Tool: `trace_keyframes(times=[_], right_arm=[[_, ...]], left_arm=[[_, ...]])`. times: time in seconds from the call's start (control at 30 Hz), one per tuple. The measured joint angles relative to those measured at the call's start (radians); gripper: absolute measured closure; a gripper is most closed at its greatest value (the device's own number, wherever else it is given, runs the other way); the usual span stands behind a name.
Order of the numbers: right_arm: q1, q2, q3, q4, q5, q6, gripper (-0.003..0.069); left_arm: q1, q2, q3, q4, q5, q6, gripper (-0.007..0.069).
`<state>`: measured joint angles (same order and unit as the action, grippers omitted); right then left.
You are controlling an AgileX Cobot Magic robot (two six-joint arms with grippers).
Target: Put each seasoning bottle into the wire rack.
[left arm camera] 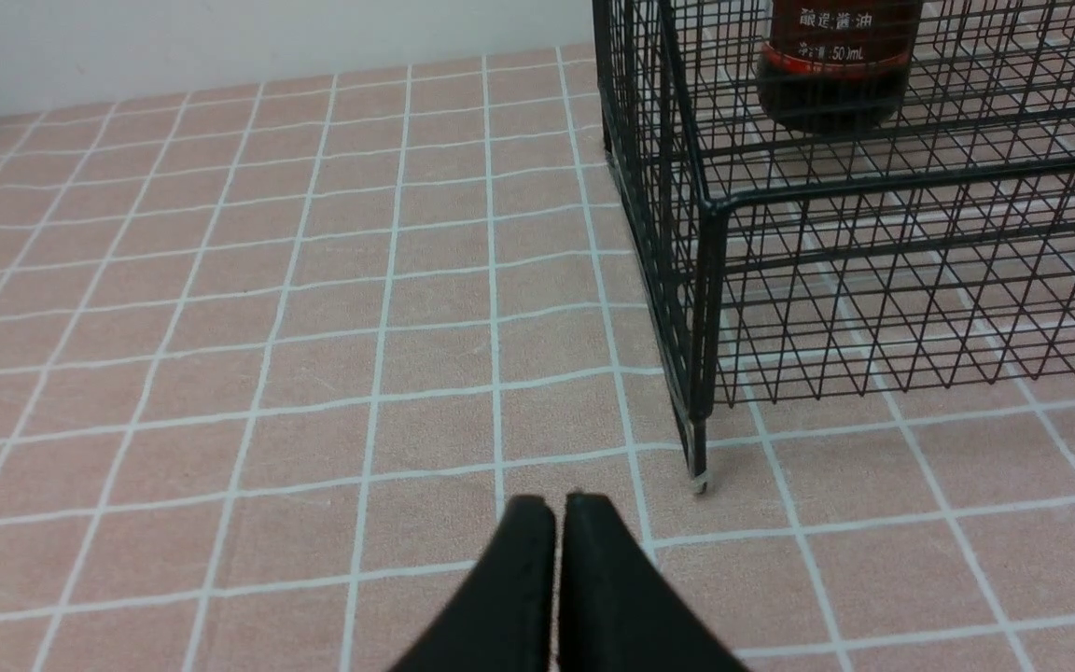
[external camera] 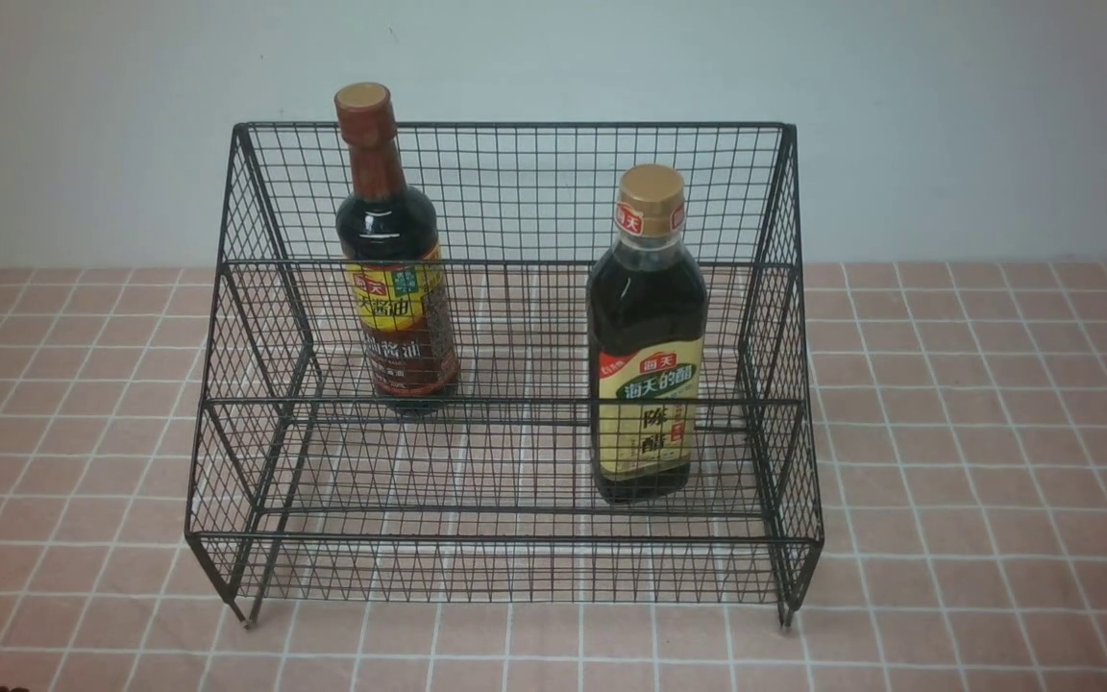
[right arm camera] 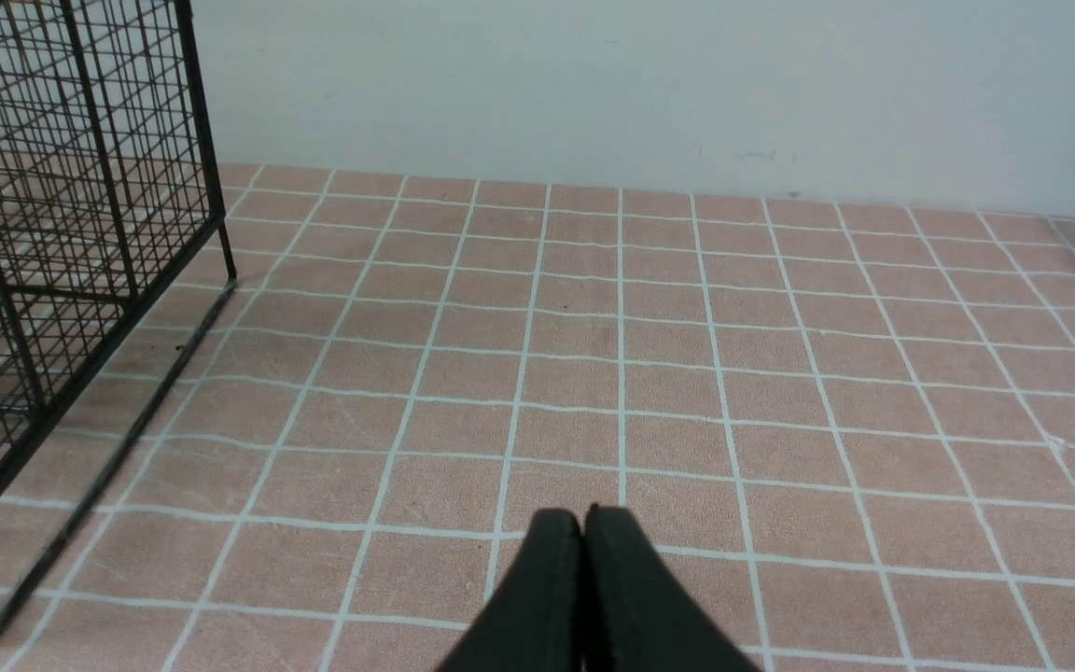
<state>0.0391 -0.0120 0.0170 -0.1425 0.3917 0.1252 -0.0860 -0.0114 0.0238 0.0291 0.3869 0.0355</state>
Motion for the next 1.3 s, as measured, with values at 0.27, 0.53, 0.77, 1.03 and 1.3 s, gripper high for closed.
trace_keyframes(times=[0.27, 0.53, 0.77, 1.03, 1.3], right_arm=[[0.0, 0.0, 0.0, 0.0, 0.0, 0.0, 0.0673], [0.0, 0.0, 0.0, 0.0, 0.0, 0.0, 0.0673], [0.0, 0.0, 0.0, 0.086, -0.004, -0.003, 0.0673], [0.0, 0.0, 0.001, 0.153, -0.007, -0.03, 0.0673], [0.0, 0.0, 0.001, 0.156, -0.007, -0.033, 0.0673]], left_arm=[[0.0, 0.0, 0.0, 0.0, 0.0, -0.002, 0.0631], [0.0, 0.0, 0.0, 0.0, 0.0, -0.002, 0.0631], [0.0, 0.0, 0.0, 0.0, 0.0, -0.003, 0.0631], [0.0, 0.0, 0.0, 0.0, 0.0, -0.003, 0.0631], [0.0, 0.0, 0.0, 0.0, 0.0, -0.003, 0.0631]])
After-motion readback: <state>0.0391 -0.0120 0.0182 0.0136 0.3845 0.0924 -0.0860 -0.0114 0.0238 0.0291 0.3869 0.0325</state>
